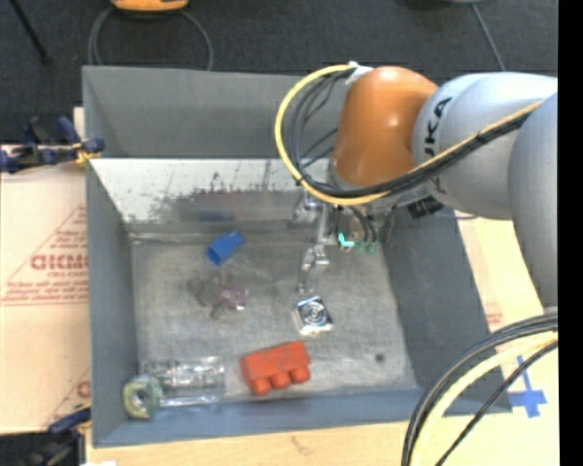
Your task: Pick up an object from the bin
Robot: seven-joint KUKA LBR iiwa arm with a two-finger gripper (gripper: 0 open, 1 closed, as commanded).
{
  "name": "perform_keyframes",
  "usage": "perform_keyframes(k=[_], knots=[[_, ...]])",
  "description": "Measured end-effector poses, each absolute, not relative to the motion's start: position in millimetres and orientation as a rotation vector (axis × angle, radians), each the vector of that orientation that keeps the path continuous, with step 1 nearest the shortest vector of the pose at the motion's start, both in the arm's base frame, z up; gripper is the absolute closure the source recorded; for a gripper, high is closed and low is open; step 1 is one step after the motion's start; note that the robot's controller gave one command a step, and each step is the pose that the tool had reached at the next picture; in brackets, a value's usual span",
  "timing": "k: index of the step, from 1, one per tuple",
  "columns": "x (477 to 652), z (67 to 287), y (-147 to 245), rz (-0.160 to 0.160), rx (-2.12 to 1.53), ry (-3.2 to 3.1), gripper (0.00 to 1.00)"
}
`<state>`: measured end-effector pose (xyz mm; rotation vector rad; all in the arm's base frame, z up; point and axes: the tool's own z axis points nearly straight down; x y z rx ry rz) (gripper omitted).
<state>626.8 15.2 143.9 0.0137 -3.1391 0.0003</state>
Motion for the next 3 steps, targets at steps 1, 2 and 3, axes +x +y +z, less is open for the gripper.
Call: perform_keyframes(k=[1, 2, 3], knots=[[588.5, 73.1, 27.9, 0.001, 0.173, -3.148, 0.0], [606.4, 74.0, 115.8, 0.001, 0.531, -3.106, 0.0], [607.3, 76.0, 115.6, -0.001, 0.525, -3.11, 1.0]])
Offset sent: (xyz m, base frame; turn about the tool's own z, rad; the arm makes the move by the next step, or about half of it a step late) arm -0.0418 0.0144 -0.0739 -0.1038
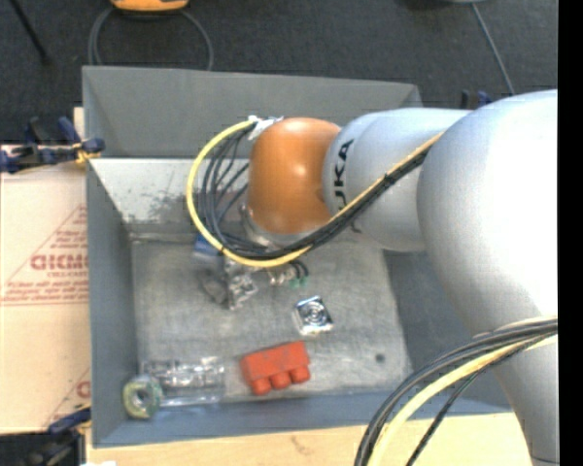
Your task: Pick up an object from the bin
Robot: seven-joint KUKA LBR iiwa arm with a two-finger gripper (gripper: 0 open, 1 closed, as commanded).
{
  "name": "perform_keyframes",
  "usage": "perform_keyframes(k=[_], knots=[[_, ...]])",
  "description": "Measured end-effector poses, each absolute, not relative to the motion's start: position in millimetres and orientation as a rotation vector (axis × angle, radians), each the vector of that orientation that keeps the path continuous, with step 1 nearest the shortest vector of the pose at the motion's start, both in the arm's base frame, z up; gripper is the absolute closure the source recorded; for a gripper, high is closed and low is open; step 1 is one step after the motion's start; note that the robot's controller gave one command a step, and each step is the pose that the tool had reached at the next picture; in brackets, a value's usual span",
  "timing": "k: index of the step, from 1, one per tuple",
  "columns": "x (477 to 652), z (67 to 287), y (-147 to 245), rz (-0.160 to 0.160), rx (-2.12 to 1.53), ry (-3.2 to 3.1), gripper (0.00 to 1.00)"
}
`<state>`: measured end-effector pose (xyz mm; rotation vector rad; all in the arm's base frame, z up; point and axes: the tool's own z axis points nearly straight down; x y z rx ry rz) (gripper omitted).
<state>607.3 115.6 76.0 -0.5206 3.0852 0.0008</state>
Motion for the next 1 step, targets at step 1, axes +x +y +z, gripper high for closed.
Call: perform_keyframes(k=[1], knots=[[616.9, 223.8, 124.3, 0.003, -0.424, 3.099, 1.0]])
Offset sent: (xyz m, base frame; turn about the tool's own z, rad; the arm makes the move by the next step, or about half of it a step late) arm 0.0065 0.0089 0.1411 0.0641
